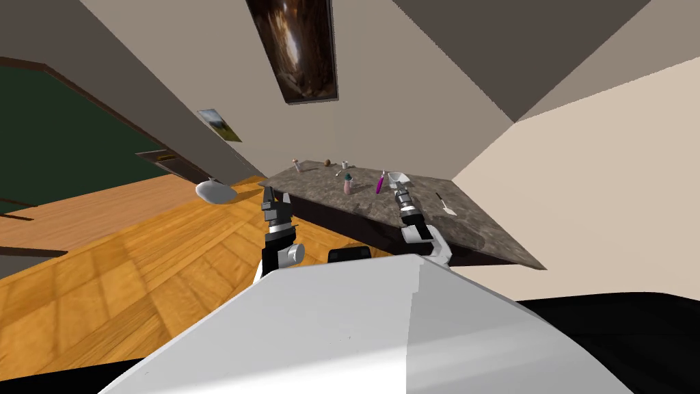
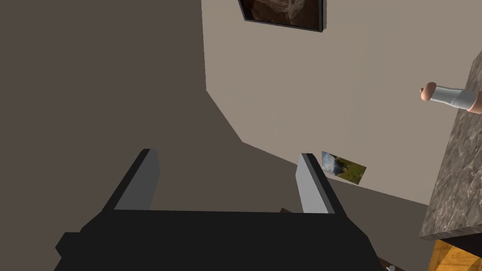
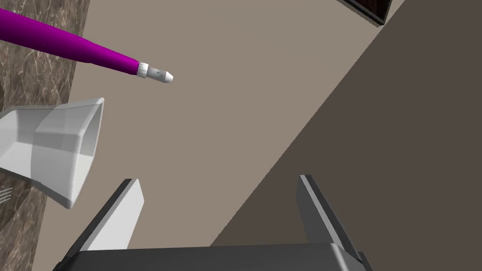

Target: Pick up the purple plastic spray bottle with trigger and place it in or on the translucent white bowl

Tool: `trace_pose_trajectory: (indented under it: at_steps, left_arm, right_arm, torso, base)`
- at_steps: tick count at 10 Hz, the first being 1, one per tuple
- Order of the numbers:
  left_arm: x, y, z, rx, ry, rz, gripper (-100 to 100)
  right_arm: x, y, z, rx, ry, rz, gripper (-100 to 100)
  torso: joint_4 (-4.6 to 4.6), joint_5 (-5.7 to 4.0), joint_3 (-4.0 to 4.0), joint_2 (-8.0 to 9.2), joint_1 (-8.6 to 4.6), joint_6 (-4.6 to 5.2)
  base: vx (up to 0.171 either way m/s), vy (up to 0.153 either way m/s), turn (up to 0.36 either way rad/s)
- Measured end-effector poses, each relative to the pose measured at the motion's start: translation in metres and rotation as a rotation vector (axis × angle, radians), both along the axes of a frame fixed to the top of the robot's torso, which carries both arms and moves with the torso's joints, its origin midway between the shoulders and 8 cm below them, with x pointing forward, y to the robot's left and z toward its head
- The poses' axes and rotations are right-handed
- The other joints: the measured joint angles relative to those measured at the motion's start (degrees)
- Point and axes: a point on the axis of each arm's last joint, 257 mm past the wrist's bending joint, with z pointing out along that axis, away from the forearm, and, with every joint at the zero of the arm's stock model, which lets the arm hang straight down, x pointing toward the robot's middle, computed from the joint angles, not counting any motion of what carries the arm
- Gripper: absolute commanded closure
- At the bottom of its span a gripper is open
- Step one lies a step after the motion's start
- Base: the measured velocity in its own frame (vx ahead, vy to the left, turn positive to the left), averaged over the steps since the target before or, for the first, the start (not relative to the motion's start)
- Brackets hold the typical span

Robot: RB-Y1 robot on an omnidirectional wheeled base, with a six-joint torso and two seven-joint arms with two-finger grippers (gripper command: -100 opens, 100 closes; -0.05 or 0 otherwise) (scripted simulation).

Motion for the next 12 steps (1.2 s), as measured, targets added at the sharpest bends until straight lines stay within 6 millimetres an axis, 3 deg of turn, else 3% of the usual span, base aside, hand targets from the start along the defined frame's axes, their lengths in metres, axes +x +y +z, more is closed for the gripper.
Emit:
trace_pose_trajectory:
  at_steps: [3,7,9,12]
  left_arm:
    - [0.000,0.000,0.000,0.000,0.000,0.000,0]
    - [0.000,0.000,0.000,0.000,0.000,0.000,0]
    - [0.000,0.000,0.000,0.000,0.000,0.000,0]
    - [0.000,0.000,0.000,0.000,0.000,0.000,0]
  right_arm:
    - [0.014,-0.025,-0.044,-0.123,0.134,-0.070,-100]
    - [0.013,-0.062,-0.080,-0.222,0.244,-0.136,-100]
    - [0.016,-0.090,-0.102,-0.312,0.325,-0.191,-100]
    - [0.007,-0.154,-0.126,-0.466,0.456,-0.288,-100]
  torso:
    - [-0.03,0.01,-0.07,-0.13,0.05,0.03]
    - [-0.05,-0.01,-0.12,-0.20,-0.04,0.04]
    - [-0.07,0.02,-0.19,-0.34,0.14,0.03]
    - [-0.09,0.06,-0.24,-0.42,0.22,0.06]
  base:
    - [-0.003,0.065,0.191]
    - [0.020,0.056,0.151]
    - [0.069,0.106,0.204]
    - [0.074,0.098,0.106]
